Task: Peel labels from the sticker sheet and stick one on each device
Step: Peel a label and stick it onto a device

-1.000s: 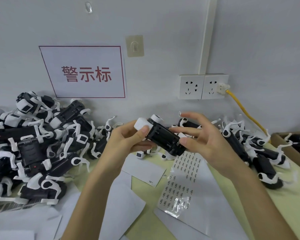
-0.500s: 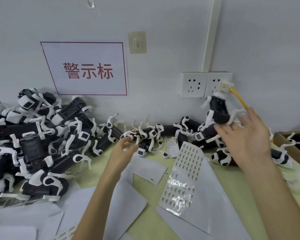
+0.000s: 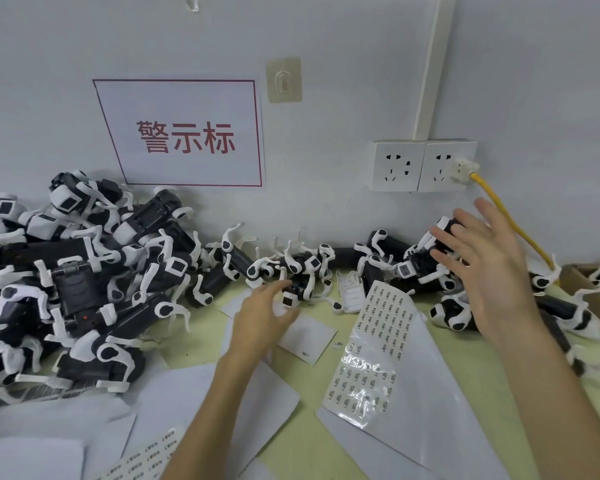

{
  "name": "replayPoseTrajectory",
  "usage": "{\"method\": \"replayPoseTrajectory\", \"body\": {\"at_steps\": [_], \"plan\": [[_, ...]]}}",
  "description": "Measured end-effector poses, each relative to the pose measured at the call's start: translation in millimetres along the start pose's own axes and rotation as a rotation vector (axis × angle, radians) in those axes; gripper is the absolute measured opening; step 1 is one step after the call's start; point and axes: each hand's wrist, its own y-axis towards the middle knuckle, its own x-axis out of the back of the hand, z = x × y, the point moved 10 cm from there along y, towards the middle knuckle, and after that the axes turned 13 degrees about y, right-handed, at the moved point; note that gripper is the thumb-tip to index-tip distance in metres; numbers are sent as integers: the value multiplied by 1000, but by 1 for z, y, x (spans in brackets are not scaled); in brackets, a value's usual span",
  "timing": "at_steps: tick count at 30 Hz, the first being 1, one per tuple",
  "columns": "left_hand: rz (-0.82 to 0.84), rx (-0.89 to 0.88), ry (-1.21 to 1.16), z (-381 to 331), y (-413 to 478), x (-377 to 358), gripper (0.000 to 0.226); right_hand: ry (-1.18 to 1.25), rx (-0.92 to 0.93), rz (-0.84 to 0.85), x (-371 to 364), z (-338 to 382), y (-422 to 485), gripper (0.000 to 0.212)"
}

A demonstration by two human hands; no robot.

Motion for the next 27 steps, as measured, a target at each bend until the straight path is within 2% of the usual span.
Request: {"method": "replayPoseTrajectory", "body": {"at_steps": [3, 6, 14, 17, 21, 24, 27], "plan": [[68, -32, 100, -13, -1, -25, 51, -8, 19, 13, -4, 3, -3, 42], [40, -23, 115, -14, 3, -30, 50, -24, 21, 26, -7, 2, -5, 36], [-237, -1, 61, -11, 5, -16, 14, -13, -30, 31, -14, -8, -5, 27], [-284, -9, -60, -11, 3, -11, 22, -8, -28, 28, -12, -8, -4, 26], [-384, 6, -298, -14, -1, 20, 17, -9, -30, 35, -13, -8, -4, 27], [-365, 108, -483, -3, 3, 36, 16, -16, -41, 43, -17, -9, -6, 25], [-281, 260, -780, 12, 1, 40, 17, -40, -52, 67, -24, -13, -9, 25]]}}
